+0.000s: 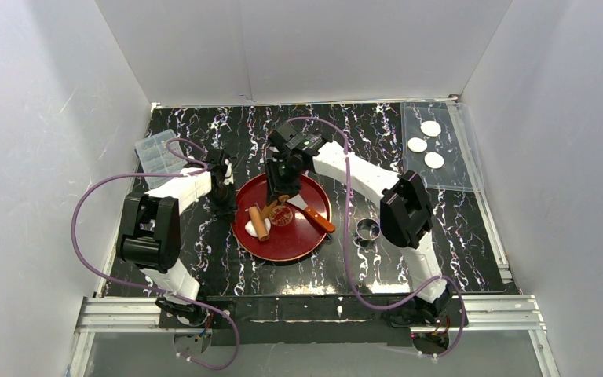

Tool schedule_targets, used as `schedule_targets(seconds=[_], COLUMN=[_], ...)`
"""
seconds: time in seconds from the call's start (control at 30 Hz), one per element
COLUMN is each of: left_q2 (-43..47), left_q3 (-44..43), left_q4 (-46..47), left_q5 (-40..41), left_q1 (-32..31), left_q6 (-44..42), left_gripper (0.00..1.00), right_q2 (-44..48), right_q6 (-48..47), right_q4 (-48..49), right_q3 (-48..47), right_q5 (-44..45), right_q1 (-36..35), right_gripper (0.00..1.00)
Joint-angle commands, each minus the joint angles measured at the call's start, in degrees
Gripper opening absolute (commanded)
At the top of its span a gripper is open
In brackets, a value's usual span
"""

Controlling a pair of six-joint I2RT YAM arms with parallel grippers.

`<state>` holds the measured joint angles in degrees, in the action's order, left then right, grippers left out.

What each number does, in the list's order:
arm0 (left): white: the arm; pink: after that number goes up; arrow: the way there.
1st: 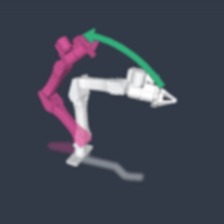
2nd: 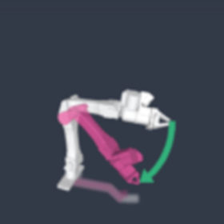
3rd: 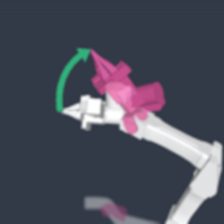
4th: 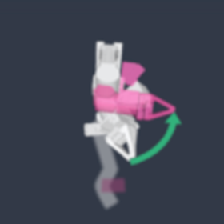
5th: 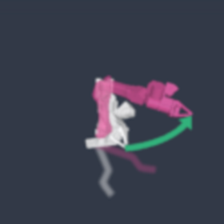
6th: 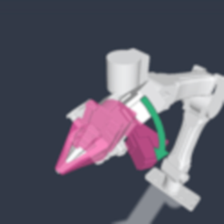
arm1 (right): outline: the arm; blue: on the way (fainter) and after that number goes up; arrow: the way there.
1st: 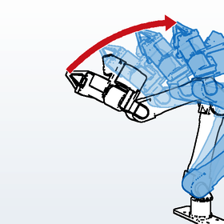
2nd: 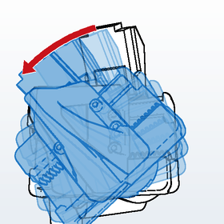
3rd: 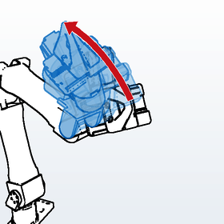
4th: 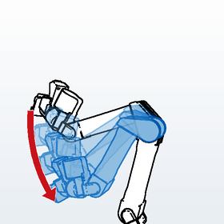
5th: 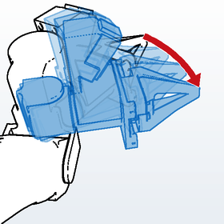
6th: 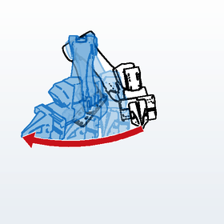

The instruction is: Roll out the dumpling wrappers from the dough

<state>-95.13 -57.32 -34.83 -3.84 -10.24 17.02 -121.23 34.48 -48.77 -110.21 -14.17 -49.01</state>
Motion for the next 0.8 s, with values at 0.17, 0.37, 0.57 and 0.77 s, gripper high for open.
schedule_targets(seconds=[0.17, 0.37, 0.57, 0.77], left_q2=[4.2, 3.8, 3.9, 3.9], left_q3=[0.5, 0.3, 0.4, 0.4], left_q4=[-1.2, -1.3, -1.3, -1.3], left_q5=[3.8, 3.8, 3.8, 3.8], left_q1=[0.2, 0.2, 0.2, 0.1], left_q6=[-1.5, -1.5, -1.4, -1.5], left_gripper=[0.0, 0.0, 0.0, 0.0], right_q2=[-0.3, 4.0, 3.0, -0.8], right_q6=[-4.2, -3.9, -2.7, -1.5], right_q4=[-6.0, -2.1, -1.7, -1.6], right_q3=[5.5, 16.2, 15.2, 6.8], right_q5=[8.0, 8.6, 7.5, 2.6], right_q1=[-0.5, 2.2, 1.8, 0.3], right_gripper=[0.01, 0.01, 0.01, 0.01])
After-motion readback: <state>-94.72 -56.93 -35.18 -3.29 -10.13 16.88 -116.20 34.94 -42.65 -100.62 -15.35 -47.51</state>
